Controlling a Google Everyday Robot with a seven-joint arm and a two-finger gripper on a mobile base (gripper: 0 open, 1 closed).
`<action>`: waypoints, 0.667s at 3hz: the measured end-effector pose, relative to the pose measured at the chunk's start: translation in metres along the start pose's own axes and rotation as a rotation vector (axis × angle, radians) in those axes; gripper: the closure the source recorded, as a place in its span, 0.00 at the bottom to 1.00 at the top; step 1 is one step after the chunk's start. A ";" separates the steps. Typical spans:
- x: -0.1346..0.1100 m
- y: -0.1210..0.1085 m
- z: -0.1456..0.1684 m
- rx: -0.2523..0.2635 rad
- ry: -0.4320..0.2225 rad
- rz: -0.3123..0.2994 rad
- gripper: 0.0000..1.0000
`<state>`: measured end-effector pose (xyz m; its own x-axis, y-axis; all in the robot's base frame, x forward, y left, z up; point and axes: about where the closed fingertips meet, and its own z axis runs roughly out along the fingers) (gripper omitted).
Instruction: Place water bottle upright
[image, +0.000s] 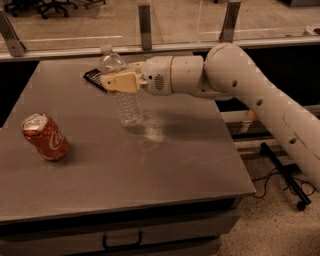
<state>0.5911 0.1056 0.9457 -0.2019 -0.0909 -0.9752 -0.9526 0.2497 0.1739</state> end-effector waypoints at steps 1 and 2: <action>0.001 0.001 -0.004 -0.001 -0.059 -0.078 1.00; 0.004 0.002 -0.011 0.010 -0.111 -0.116 1.00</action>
Offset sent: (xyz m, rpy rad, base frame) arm -0.0062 -0.0259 -0.0049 0.1299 -0.2051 -0.0436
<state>0.5863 0.0950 0.9437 -0.0633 -0.0125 -0.9979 -0.9657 0.2531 0.0581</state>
